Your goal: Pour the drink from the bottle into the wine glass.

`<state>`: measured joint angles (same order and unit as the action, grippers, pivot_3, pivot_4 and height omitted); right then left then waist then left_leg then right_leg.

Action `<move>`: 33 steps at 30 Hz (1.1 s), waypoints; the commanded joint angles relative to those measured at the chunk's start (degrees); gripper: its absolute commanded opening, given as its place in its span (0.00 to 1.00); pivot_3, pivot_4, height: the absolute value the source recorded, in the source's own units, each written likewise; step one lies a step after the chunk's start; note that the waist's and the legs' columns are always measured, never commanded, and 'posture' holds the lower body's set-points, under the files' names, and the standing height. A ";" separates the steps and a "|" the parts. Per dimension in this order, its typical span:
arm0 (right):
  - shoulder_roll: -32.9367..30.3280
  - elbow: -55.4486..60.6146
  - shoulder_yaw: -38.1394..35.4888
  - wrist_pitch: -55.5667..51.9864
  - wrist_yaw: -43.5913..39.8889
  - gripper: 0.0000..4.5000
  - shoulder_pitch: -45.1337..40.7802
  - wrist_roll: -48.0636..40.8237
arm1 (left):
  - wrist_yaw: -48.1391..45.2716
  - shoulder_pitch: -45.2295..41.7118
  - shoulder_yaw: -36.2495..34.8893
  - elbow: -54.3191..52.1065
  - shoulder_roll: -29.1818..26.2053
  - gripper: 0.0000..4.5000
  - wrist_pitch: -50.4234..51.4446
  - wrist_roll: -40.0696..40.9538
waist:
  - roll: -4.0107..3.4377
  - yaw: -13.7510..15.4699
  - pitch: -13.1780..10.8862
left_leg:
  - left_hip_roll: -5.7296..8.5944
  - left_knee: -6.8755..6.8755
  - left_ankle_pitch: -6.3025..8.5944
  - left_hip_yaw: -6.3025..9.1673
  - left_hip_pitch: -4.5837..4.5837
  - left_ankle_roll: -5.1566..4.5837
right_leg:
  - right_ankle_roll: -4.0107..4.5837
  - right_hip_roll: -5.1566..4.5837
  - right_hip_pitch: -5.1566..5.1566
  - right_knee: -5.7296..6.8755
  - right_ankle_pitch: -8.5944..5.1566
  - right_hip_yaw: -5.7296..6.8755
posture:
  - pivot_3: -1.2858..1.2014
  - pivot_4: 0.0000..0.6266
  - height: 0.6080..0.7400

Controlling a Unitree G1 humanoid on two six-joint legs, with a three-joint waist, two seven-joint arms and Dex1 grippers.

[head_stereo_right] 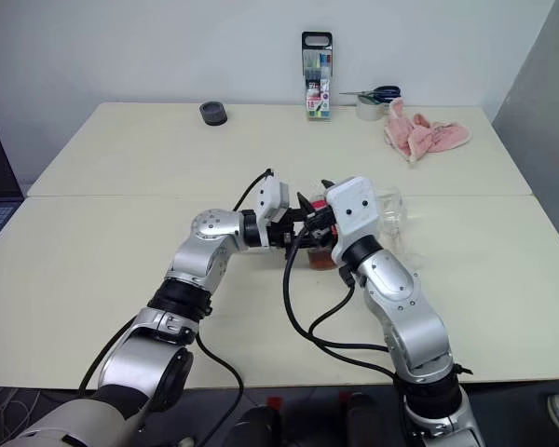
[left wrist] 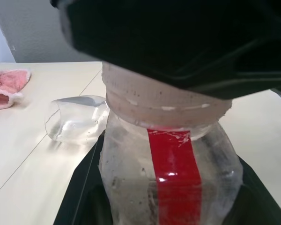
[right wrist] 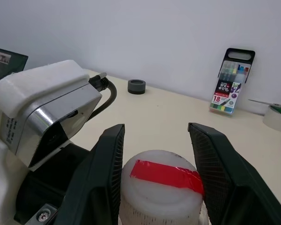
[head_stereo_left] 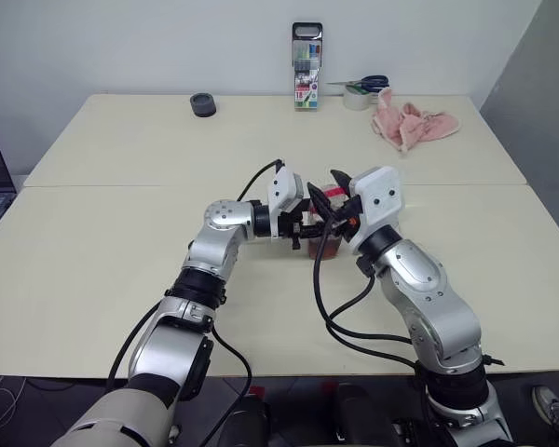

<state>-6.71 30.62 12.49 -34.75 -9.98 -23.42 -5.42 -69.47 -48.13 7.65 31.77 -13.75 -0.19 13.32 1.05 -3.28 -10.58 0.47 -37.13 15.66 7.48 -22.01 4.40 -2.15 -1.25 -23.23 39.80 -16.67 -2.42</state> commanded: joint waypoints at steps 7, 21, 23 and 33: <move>-3.78 1.76 -0.44 -3.28 -6.14 0.41 -0.27 -3.30 | -1.03 -1.07 -0.41 -1.33 -0.22 0.40 -1.94 0.44 | 0.00 0.00 0.00 | 0.00 0.00 0.04 0.01 0.00 -0.06 | 0.00 0.00 0.00 0.00 0.00 0.00 | 0.52 0.24 1.00; -28.36 -12.63 -4.59 1.79 -46.54 0.41 -11.69 -21.42 | -6.70 -0.68 -0.68 -3.93 -2.43 0.40 -1.70 2.01 | 0.00 0.01 0.00 | -0.01 0.02 0.10 -0.03 0.03 -0.19 | 0.00 0.01 0.06 -0.09 0.00 0.03 | 0.52 0.24 1.00; -28.37 -12.30 -4.84 1.36 -46.12 0.41 -11.57 -22.19 | -6.70 -0.53 -0.80 -4.32 -2.47 0.40 -1.48 2.05 | 0.00 0.03 0.00 | -0.01 0.01 0.10 -0.02 0.02 -0.19 | 0.00 0.00 0.06 -0.09 0.00 0.03 | 0.52 0.24 1.00; -25.34 -4.06 -11.68 -2.57 -34.80 0.94 -8.89 -25.10 | -6.35 0.17 -0.76 -5.41 -2.46 0.39 -0.50 2.90 | 0.00 0.22 0.00 | 0.01 -0.04 0.09 0.04 -0.06 -0.16 | 0.00 -0.04 0.03 -0.07 0.00 0.04 | 0.52 0.24 1.00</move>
<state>-32.45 22.51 3.08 -36.26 -46.56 -32.52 -28.48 -75.80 -47.58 7.65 29.27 -16.52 -0.49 14.83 1.05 -3.06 -10.58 0.49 -37.19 15.73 7.55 -22.09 4.25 -2.15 -1.30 -23.20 39.73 -16.67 -2.37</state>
